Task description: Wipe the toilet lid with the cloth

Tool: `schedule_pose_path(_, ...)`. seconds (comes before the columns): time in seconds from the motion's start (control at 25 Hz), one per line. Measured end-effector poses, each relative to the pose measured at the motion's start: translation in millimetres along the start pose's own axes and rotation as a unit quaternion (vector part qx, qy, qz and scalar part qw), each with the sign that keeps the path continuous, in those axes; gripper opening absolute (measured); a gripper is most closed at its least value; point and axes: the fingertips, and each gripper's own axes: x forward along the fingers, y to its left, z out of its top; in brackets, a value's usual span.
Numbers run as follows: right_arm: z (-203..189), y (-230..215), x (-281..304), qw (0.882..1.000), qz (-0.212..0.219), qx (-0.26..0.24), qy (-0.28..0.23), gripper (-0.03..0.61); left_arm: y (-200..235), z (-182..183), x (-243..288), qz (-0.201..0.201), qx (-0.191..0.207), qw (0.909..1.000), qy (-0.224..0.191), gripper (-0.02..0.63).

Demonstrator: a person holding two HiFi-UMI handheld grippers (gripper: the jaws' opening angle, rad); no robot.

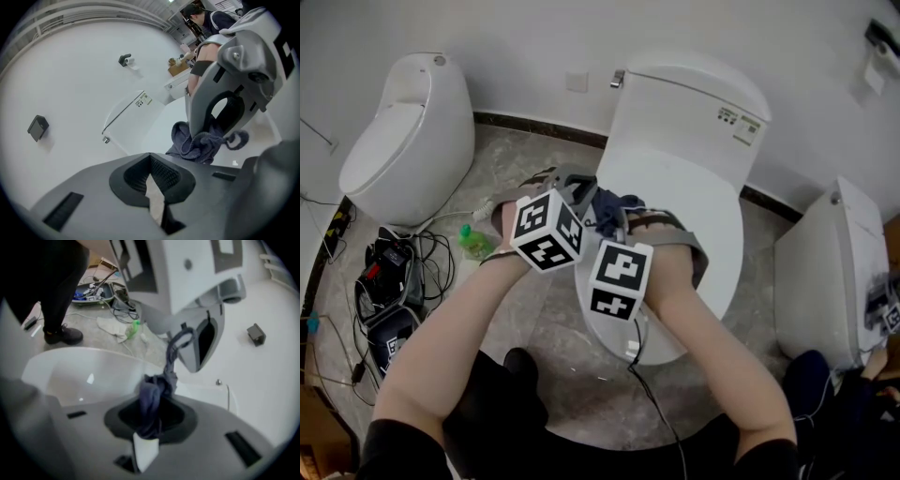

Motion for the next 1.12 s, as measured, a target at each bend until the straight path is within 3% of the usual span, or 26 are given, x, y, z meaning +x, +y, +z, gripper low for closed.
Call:
schedule_pose_path(0.72, 16.0, 48.4, -41.9, 1.000, -0.004, -0.009, -0.018, 0.081, -11.4, 6.1, 14.7, -0.012, 0.006, 0.9999, -0.007, 0.011)
schedule_pose_path(1.12, 30.2, 64.3, -82.1, 0.991, -0.012, 0.055, -0.124, 0.081, -10.9, 6.3, 20.4, -0.008, 0.014, 0.9998, -0.008, 0.012)
